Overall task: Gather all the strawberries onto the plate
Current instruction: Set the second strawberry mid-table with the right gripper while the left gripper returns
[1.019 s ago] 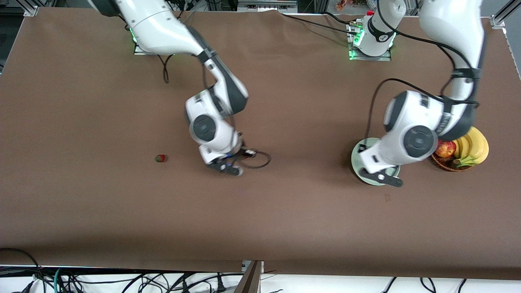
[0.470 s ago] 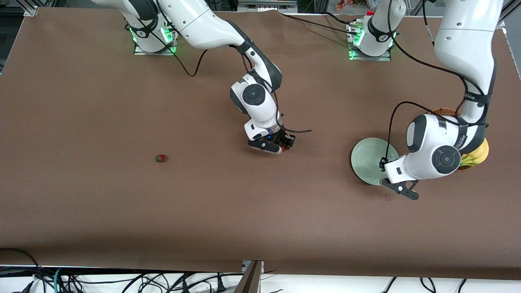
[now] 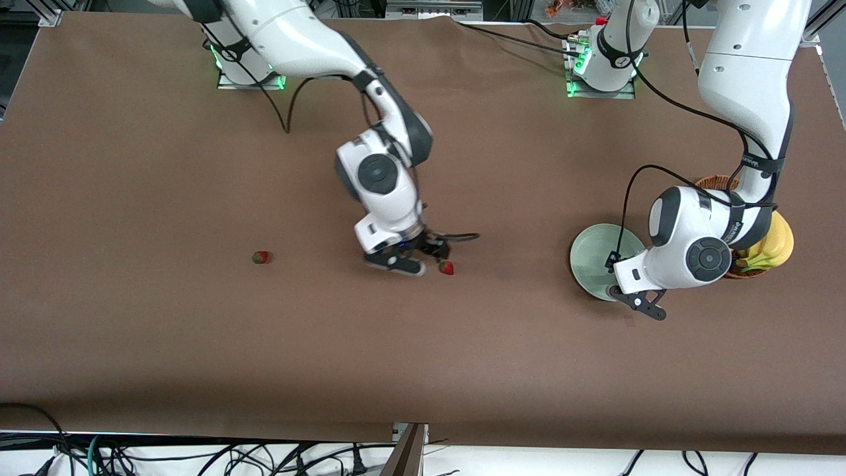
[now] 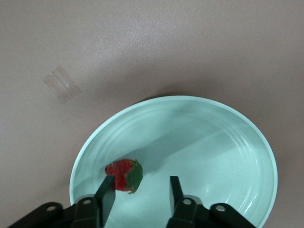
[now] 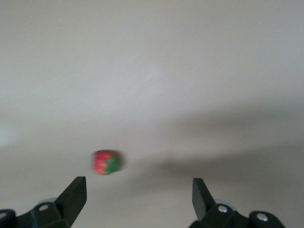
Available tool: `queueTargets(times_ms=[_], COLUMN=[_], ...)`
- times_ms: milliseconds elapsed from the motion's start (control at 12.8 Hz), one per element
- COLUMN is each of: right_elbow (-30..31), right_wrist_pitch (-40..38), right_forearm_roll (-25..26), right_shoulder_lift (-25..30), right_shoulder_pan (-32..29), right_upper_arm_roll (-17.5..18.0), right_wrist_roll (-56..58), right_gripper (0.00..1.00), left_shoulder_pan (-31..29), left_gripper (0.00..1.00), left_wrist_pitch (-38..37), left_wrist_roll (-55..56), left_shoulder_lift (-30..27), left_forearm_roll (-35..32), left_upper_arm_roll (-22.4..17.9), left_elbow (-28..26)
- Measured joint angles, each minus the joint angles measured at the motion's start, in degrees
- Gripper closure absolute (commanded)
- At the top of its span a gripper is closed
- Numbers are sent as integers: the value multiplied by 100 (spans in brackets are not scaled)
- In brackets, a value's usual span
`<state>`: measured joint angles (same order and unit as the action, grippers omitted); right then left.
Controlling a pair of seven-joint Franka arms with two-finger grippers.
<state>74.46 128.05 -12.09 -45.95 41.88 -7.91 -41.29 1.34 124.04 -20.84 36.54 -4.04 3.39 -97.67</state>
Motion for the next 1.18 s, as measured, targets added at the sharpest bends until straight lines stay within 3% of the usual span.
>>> queueTargets(times_ms=[313, 549, 705, 1019, 1175], right_elbow=[83, 503, 921, 1827, 2200], right_wrist_pitch=[-1248, -1368, -1245, -755, -380], right_forearm_roll=[15, 13, -21, -422, -477], right_shoulder_lift=[362, 356, 382, 582, 680], right_shoulder_pan=[-1099, -1168, -1213, -1406, -1397], right_upper_arm_roll=[-309, -960, -1189, -1230, -1220], right_wrist_roll=[2320, 3618, 4222, 4683, 4722], right_gripper=[1, 1, 1, 2, 13], left_shoulder_pan=[7, 161, 526, 1219, 1458], left_gripper=[0, 0, 0, 0, 0], left_wrist_pitch=[-39, -52, 73, 1620, 2533], left_wrist_roll=[449, 1590, 1901, 2138, 2344], left_shoulder_lift=[-172, -291, -217, 438, 893], left_forearm_roll=[6, 6, 6, 6, 6], left_upper_arm_roll=[475, 1085, 1148, 1148, 1148], left_elbow=[85, 365, 653, 953, 962])
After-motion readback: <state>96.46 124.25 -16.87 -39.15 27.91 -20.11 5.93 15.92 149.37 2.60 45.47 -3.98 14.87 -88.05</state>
